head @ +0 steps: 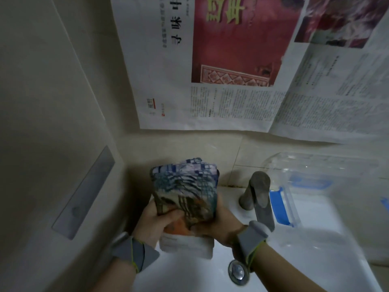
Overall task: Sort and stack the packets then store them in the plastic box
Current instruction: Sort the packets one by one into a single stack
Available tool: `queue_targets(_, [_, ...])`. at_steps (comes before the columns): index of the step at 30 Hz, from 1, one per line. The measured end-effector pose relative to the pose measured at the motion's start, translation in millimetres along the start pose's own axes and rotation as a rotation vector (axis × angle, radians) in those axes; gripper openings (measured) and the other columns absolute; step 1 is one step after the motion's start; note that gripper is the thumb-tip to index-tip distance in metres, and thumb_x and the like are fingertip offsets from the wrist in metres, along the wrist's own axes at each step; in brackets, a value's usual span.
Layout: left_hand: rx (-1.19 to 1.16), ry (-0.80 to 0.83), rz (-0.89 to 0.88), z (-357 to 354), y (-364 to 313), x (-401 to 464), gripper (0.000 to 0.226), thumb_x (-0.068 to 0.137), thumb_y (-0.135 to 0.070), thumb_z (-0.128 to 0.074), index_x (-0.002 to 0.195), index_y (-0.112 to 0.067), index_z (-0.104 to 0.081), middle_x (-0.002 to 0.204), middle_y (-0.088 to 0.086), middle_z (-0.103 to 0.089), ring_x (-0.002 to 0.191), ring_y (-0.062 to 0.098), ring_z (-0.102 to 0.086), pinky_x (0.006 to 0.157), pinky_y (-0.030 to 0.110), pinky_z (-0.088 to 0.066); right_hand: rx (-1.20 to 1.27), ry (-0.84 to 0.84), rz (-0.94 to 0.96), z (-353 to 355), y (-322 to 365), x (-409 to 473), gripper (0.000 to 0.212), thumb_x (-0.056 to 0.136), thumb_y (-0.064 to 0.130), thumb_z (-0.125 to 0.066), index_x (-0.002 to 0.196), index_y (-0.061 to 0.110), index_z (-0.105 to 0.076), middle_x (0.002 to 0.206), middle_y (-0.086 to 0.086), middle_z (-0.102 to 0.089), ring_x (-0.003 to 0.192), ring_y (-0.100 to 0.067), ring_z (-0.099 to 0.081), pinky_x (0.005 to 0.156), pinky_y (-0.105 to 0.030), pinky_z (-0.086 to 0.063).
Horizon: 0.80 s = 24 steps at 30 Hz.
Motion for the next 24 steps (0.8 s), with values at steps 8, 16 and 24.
queue_targets(8, [-0.141,0.008,0.04,-7.7,-2.5,55.2,0.024,0.062,-0.036,-0.082,0.07,-0.015,-0.074,0.058,-0.005,-0.072,0.053,0.008,-0.067,0.049,0.017,-0.053,0.224,-0.396,0.129,12.6,-20.3,46.6,0.056,0.087,-0.015,-0.046,0.118,0.032,-0.043,0.115,0.002,-0.06,0.1,-0.003,-0.064,0.092,-0.027,-0.054])
queue_targets(16, [0.074,0.204,-0.061,-14.5,11.2,72.0,0.081,0.061,0.003,-0.077,0.13,-0.024,-0.045,0.118,-0.024,-0.061,0.103,-0.014,-0.058,0.081,0.014,-0.052,0.41,-0.538,0.125,10.2,-31.7,53.4,0.078,0.071,0.007,-0.065,0.138,0.027,-0.031,0.13,0.0,-0.054,0.112,-0.008,-0.058,0.092,-0.03,-0.052])
queue_targets(24, [-0.005,0.138,-0.035,-40.9,1.4,63.4,0.062,0.073,0.031,-0.049,0.119,-0.009,-0.038,0.1,0.003,-0.057,0.069,-0.006,-0.068,0.053,0.012,-0.052,0.62,-0.521,0.189,17.4,-34.5,65.2,0.062,0.057,-0.006,-0.04,0.111,0.022,-0.049,0.096,0.0,-0.065,0.085,-0.01,-0.064,0.068,-0.025,-0.053])
Point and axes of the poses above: each hand's wrist, its own x-axis towards the middle knuckle, its own z-axis out of the back of the hand, y = z × x, the point moved 2 cm from there along x, towards the middle knuckle
